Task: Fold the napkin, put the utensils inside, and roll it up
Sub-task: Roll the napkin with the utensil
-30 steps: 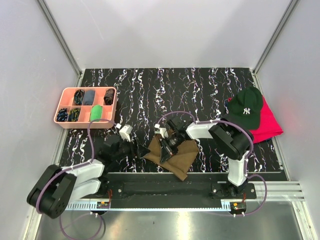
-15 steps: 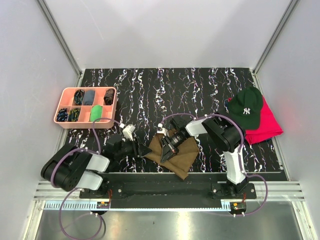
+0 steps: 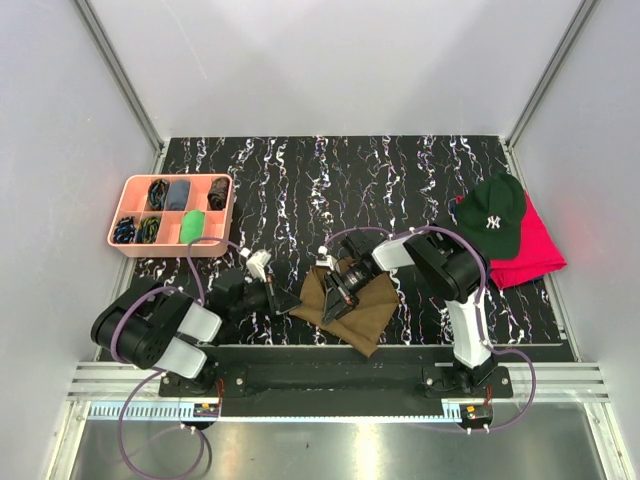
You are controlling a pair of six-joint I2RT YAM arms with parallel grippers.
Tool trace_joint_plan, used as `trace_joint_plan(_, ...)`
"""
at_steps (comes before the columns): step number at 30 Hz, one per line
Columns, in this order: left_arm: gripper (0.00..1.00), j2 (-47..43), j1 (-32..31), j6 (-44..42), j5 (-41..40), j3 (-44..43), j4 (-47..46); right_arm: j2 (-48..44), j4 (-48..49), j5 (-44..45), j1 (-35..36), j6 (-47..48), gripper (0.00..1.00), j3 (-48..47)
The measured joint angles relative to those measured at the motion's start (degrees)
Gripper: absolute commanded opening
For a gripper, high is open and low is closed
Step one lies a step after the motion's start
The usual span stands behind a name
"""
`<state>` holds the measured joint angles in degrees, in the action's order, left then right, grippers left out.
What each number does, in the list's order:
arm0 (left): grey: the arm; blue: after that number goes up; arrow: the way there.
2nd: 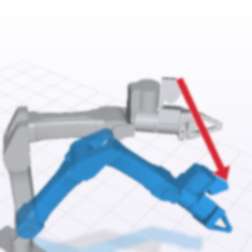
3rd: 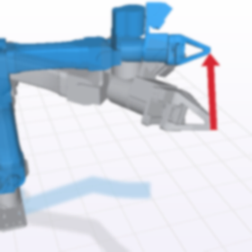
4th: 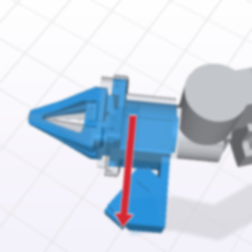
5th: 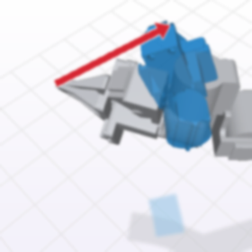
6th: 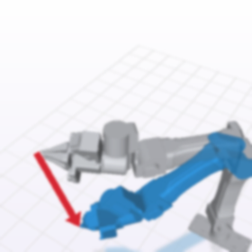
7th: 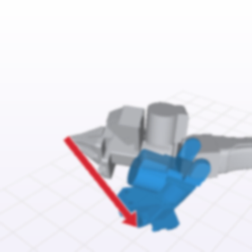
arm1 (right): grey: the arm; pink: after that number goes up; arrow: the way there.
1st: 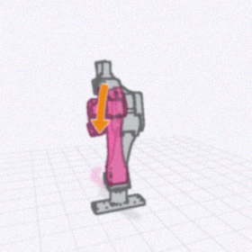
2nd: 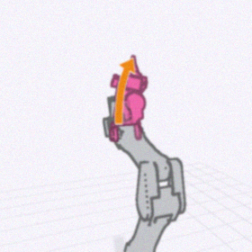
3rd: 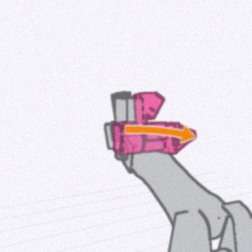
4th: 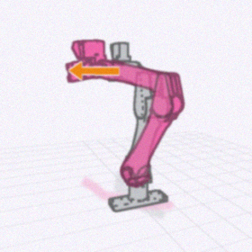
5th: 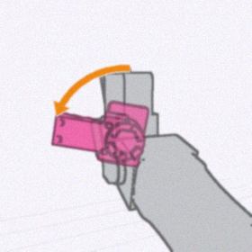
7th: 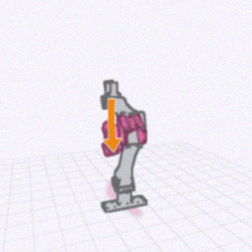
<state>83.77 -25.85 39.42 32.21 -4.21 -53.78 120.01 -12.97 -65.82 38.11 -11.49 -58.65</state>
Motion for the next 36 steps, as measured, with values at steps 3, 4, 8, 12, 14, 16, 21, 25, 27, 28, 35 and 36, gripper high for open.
trace_joint_plan(3,0.0,-0.02,0.0,-0.28,0.02,-0.74,1.55,-1.11,-0.42,0.98,-0.02,-1.07,0.38,0.0)
trace_joint_plan(4,0.0,-0.04,0.0,-0.42,0.0,-0.92,1.92,-1.88,-0.59,1.79,-0.04,-1.49,0.41,0.0)
trace_joint_plan(8,0.0,-0.59,0.0,-1.05,-0.02,-2.05,5.09,-5.99,-0.66,6.62,-0.26,-2.58,0.49,0.0)
trace_joint_plan(12,0.0,-1.42,-0.02,-2.01,-0.02,-3.26,8.44,-11.13,-0.66,10.99,-0.81,-3.48,0.53,0.0)
trace_joint_plan(14,0.0,-1.66,-0.02,-2.38,-0.04,-3.8,9.77,-14.14,-0.63,13.49,-0.94,-3.78,0.54,0.0)
trace_joint_plan(16,0.0,-1.68,-0.02,-2.69,-0.02,-4.42,10.97,-17.16,-0.79,16.81,-0.66,-3.72,0.55,0.0)
trace_joint_plan(21,0.0,-1.79,-0.02,-3.76,-0.07,-6.34,14.56,-26.16,-2.8,33.73,5.25,-2.14,0.58,0.24)
trace_joint_plan(25,0.0,-1.99,-0.09,-4.31,-0.2,-8.37,18.62,-33.4,-2.97,50.34,15.93,-0.92,0.59,2.14)
trace_joint_plan(27,0.0,-1.99,-0.09,-4.46,-0.24,-9.53,20.87,-34.82,-3.19,57.35,20.92,-0.76,0.59,3.26)
trace_joint_plan(28,0.0,-1.99,-0.09,-4.46,-0.28,-10.08,22.01,-34.84,-3.3,60.0,22.82,-0.76,0.59,3.63)
trace_joint_plan(35,0.0,-2.03,-0.09,-4.57,-0.46,-12.7,27.65,-29.18,-4.55,73.02,30.53,-0.81,0.6,4.33)
trace_joint_plan(36,0.0,-2.03,-0.09,-4.57,-0.46,-12.83,28.04,-28.26,-4.7,74.01,30.93,-0.76,0.6,4.33)
